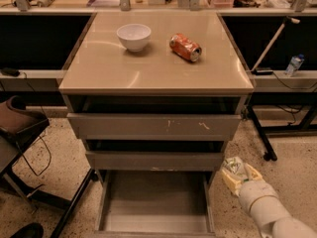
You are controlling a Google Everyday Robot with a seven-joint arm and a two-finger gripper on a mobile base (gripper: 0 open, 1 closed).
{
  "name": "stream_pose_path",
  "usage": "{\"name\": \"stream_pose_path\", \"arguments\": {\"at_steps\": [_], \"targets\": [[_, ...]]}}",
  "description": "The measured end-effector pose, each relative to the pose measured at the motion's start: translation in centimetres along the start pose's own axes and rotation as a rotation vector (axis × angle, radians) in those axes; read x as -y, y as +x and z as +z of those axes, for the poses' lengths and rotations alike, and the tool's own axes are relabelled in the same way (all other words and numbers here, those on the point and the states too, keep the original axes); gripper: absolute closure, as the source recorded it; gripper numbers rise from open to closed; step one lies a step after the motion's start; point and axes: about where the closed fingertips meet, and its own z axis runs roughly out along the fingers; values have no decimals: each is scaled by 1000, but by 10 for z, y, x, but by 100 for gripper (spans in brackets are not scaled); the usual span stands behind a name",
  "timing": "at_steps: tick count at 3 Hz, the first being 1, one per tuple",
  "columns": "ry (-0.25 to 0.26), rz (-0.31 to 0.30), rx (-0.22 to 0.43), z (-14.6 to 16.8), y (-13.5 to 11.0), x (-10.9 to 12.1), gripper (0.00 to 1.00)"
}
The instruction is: Pick 7up can from bottom drawer and place on counter
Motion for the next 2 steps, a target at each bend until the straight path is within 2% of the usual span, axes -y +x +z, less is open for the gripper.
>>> {"name": "stream_pose_path", "arguments": {"at_steps": [1, 2], "targets": [[53, -44, 5, -29, -24, -15, 100], [53, -45, 6, -28, -24, -15, 100]]}}
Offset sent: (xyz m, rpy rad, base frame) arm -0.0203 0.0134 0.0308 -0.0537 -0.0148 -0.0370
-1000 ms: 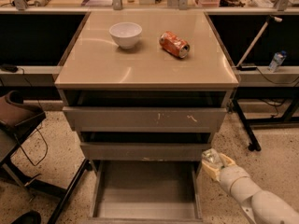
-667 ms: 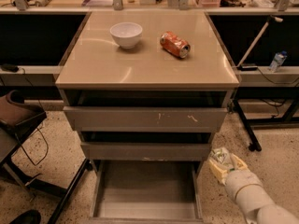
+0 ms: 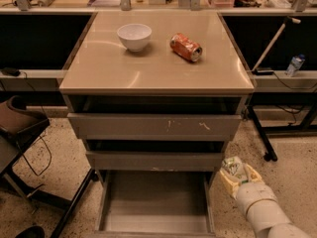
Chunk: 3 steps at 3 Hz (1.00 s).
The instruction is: Pick 7up can from bottom drawer and place on counter
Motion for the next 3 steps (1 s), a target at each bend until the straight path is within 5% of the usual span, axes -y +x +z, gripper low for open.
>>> {"name": "stream_pose_path", "arguments": {"at_steps": [1, 3], "targets": [[12, -39, 85, 1, -75, 14, 100], [168, -114, 257, -24, -310, 76, 100]]}}
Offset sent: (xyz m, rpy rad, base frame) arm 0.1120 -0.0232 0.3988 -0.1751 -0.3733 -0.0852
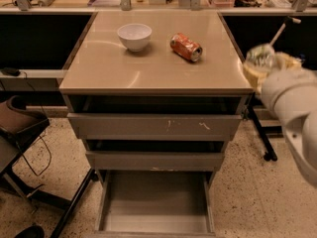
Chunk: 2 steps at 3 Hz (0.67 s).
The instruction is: Pick 7up can from bottom drawer and place on counter
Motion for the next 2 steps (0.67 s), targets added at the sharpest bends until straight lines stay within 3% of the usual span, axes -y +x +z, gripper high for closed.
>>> {"name": "stream_pose_path", "arguments": {"at_steps": [1, 2], "targets": [[117, -99, 46, 7, -83, 34, 100], [134, -67, 31, 51, -111, 22, 100]]}}
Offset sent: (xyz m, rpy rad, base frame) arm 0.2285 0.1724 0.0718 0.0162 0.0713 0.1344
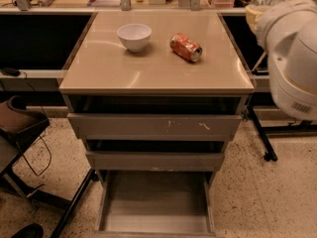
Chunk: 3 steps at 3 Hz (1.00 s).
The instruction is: Pick 7up can from bottom drawer and place on counter
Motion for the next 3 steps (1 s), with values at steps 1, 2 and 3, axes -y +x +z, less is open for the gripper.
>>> {"name": "stream_pose_path", "arguments": {"at_steps": [1, 2, 3], "targets": [[-136, 44, -81, 69, 34, -87, 100], [-309, 66, -191, 115, 100, -188, 100], [-348, 67, -217, 119, 111, -212, 81]]}}
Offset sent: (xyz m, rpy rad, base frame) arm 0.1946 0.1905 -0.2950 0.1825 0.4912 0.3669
